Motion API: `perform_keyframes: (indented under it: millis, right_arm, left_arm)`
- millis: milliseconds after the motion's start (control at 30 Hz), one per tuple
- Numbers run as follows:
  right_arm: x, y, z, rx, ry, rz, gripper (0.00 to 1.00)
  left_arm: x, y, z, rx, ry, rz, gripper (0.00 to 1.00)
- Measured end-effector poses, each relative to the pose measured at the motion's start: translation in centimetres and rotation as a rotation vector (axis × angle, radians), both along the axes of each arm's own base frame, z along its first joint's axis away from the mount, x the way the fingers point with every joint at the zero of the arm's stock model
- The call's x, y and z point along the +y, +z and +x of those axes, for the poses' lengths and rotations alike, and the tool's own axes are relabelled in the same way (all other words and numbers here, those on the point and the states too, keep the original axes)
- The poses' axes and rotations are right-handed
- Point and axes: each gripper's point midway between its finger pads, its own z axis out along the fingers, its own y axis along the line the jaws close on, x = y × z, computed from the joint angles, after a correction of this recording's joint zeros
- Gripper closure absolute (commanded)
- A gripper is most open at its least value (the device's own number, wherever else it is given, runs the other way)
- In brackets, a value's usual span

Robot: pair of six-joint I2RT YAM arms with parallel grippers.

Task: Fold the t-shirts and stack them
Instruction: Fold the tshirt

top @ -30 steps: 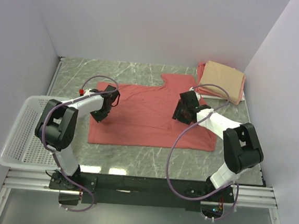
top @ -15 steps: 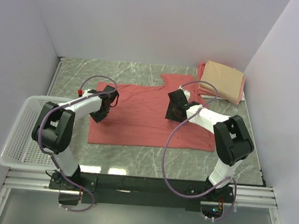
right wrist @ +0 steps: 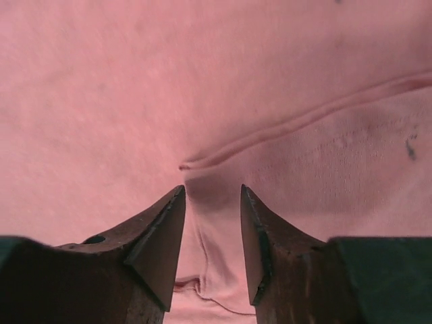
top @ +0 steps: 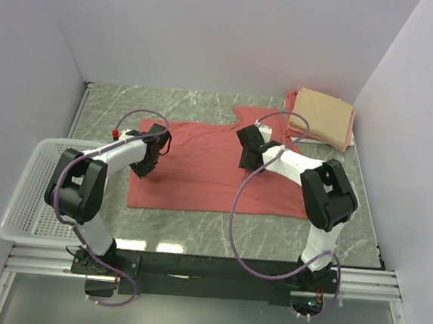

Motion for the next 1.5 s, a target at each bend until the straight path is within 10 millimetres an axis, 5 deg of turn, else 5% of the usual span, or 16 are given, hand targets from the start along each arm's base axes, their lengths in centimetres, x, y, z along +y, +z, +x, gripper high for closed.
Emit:
perform_keyframes:
  millis: [367, 633, 800, 1167, 1500]
  right_arm:
    - [0.2, -1.0, 0.7, 0.005, -0.005, -0.026, 0.66]
    - [0.2, -0.9, 0.8, -0.001, -0.011, -0.034, 1.0]
    - [-0.2, -0.3, 0.6, -0.014, -0.025, -0.035, 1.0]
    - [-1.3, 5.1, 0.4, -0.139, -0.069, -0.006, 1.0]
    - [-1.8, 5.4, 0.6, -0.156, -0.087, -0.018, 1.0]
  left_arm:
    - [0.0, 0.0, -0.1, 0.0, 0.0, 0.0, 0.99]
    - [0.0, 0.2, -0.1, -0.005, 0.0, -0.003, 0.99]
    - [0.0, 0.7, -0.1, -0.017, 0.0, -0.007, 0.99]
    - [0.3, 0.9, -0.9, -0.021, 0.003, -0.01, 0.99]
    - [0.4, 1.1, -1.3, -0.023, 0.015, -0.011, 0.99]
